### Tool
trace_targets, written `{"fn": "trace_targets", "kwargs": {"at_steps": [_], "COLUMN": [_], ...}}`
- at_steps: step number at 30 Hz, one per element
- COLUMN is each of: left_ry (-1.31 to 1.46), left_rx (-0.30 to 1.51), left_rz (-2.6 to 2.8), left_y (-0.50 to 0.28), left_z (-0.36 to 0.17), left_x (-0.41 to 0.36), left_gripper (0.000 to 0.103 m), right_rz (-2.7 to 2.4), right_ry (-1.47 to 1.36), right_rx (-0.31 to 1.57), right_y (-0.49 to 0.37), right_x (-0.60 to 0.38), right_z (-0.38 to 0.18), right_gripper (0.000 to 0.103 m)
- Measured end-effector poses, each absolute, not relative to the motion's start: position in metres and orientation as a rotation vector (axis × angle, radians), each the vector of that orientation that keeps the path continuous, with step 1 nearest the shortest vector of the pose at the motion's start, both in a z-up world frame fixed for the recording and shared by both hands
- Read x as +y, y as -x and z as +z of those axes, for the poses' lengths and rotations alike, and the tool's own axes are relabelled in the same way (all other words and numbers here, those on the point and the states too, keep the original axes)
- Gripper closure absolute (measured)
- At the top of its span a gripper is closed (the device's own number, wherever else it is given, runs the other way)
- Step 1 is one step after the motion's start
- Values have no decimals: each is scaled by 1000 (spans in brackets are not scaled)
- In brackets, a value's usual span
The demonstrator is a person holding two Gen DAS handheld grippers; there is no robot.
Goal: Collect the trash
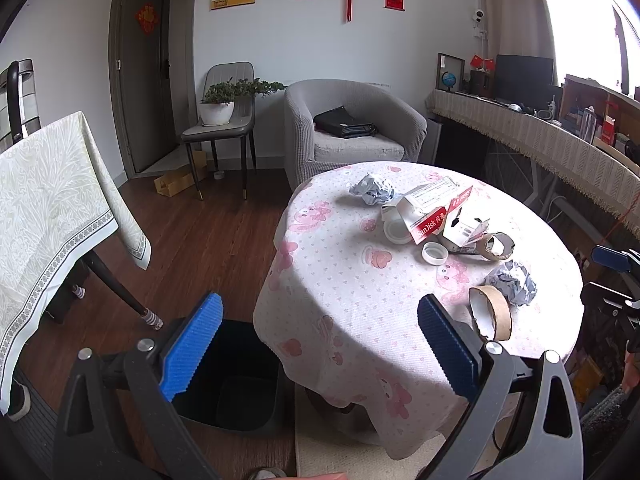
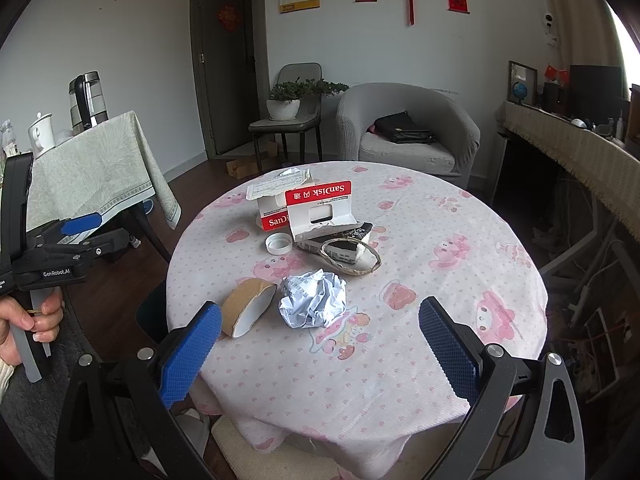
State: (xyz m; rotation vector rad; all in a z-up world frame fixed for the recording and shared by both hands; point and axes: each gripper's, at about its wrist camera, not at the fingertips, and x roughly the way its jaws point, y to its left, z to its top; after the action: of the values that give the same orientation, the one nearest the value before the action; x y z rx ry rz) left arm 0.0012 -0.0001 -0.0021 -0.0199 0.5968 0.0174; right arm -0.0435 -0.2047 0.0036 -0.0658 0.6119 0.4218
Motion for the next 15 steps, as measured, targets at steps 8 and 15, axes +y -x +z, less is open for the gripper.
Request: {"fn": "trace_targets", "kwargs": {"at_steps": [8, 15], "left_ry": [21, 17], "left_rx": [598, 599], "left_rz": [16, 18], "left_y": [-1, -1], "left_z": [-2, -2], "left_x": [1, 0], "left_gripper": [3, 3], "right_rz": [423, 417], "right_ry": [66, 67], "right_rx": [610, 612], "right_y": [43, 43], "right_x": [-204, -204], "right_z": [3, 4], "right_gripper": [3, 3]}}
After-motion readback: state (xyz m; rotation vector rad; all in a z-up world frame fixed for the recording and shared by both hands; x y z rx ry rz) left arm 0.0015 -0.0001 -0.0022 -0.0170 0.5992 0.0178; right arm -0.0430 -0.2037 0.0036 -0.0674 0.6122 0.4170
